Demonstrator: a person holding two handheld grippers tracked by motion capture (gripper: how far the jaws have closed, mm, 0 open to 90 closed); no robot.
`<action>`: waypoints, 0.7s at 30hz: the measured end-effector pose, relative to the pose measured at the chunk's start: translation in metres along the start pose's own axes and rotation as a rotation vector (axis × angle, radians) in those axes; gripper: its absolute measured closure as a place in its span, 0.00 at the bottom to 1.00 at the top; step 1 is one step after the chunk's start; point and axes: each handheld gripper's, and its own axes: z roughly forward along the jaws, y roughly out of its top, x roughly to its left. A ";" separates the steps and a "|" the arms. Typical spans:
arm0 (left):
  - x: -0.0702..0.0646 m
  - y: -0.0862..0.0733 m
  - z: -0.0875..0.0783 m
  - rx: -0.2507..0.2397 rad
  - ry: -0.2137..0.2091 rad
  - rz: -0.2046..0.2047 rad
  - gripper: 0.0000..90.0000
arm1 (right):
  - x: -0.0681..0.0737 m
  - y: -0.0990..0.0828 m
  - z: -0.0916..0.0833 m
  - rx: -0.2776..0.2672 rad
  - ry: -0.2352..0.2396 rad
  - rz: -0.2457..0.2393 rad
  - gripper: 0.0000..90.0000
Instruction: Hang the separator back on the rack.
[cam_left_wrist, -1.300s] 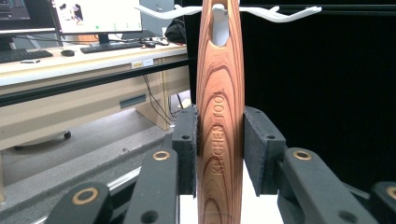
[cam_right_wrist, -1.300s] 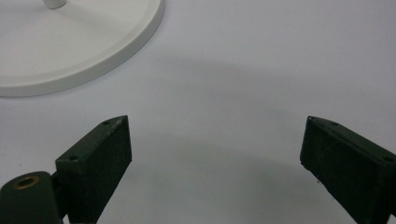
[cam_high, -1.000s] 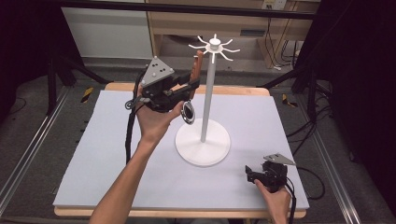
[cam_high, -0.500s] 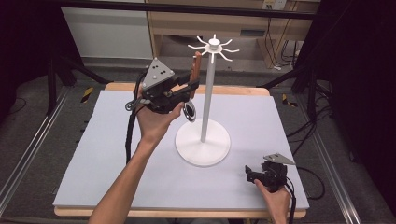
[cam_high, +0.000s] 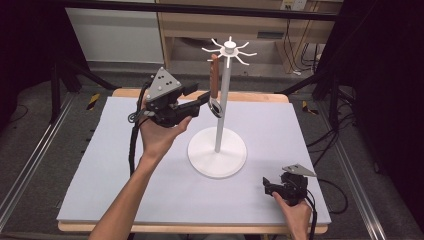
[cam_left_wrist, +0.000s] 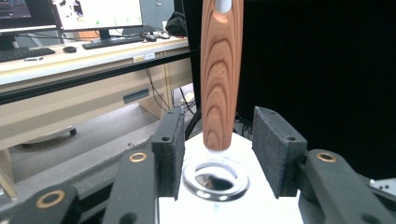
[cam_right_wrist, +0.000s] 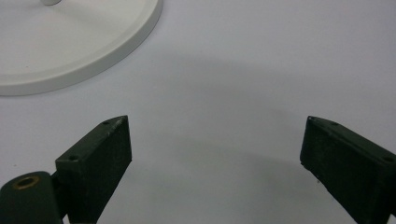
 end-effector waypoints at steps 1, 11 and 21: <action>0.001 -0.001 -0.002 0.006 0.002 0.006 0.58 | 0.000 0.000 0.000 0.003 0.002 0.003 0.10; 0.008 -0.022 -0.023 0.020 -0.016 -0.014 0.54 | -0.002 -0.001 0.000 0.001 -0.004 -0.004 0.10; 0.019 -0.054 -0.041 0.041 -0.020 -0.057 0.52 | -0.002 -0.002 0.001 0.002 -0.005 0.001 0.09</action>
